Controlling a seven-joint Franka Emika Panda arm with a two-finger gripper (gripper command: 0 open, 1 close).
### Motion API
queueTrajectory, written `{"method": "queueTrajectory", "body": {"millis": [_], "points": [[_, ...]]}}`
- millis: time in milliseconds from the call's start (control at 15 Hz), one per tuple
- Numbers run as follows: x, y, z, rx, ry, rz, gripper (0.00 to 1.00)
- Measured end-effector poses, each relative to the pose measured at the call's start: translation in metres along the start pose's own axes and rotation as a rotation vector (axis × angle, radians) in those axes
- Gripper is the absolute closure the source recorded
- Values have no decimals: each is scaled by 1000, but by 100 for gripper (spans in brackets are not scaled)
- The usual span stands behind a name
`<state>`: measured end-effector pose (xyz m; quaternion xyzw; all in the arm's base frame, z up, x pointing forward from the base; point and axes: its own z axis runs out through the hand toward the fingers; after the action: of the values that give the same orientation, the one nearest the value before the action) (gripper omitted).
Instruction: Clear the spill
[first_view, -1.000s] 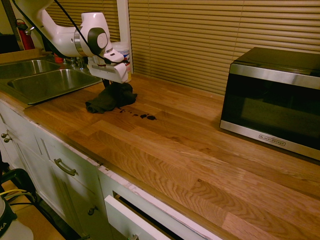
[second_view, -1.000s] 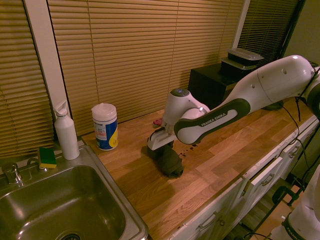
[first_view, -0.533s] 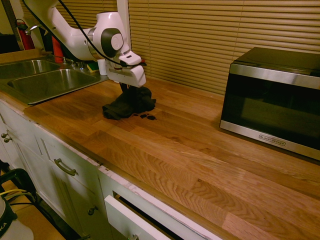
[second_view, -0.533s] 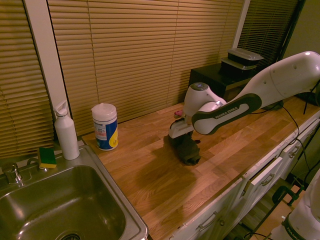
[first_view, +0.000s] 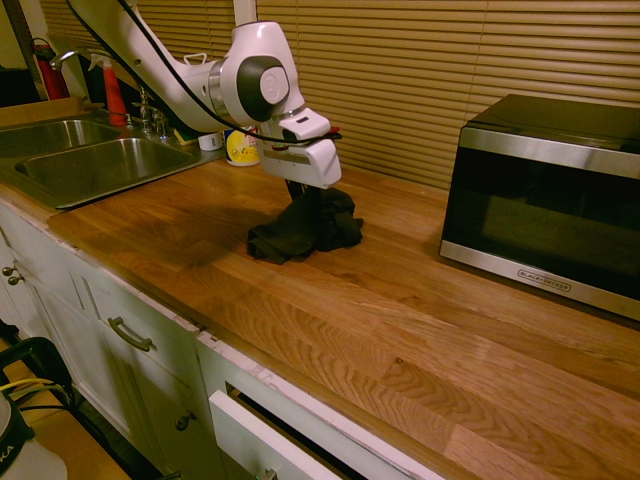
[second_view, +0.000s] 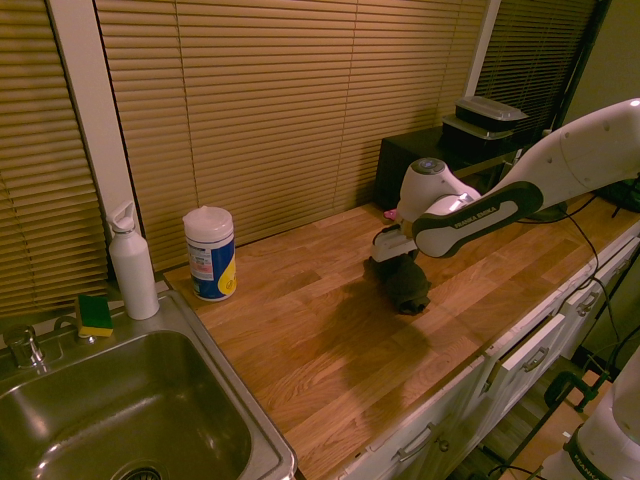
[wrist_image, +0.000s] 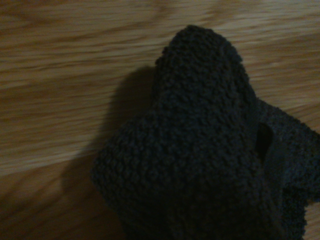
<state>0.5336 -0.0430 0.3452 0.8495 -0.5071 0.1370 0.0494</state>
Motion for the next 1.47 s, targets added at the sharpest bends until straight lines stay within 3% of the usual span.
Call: {"method": "queueTrajectory", "body": {"millis": [333, 533, 1467], "points": [[58, 41, -5, -6, 25, 105, 100], [65, 46, -9, -2, 27, 117, 100], [-153, -73, -62, 67, -50, -177, 100]]}}
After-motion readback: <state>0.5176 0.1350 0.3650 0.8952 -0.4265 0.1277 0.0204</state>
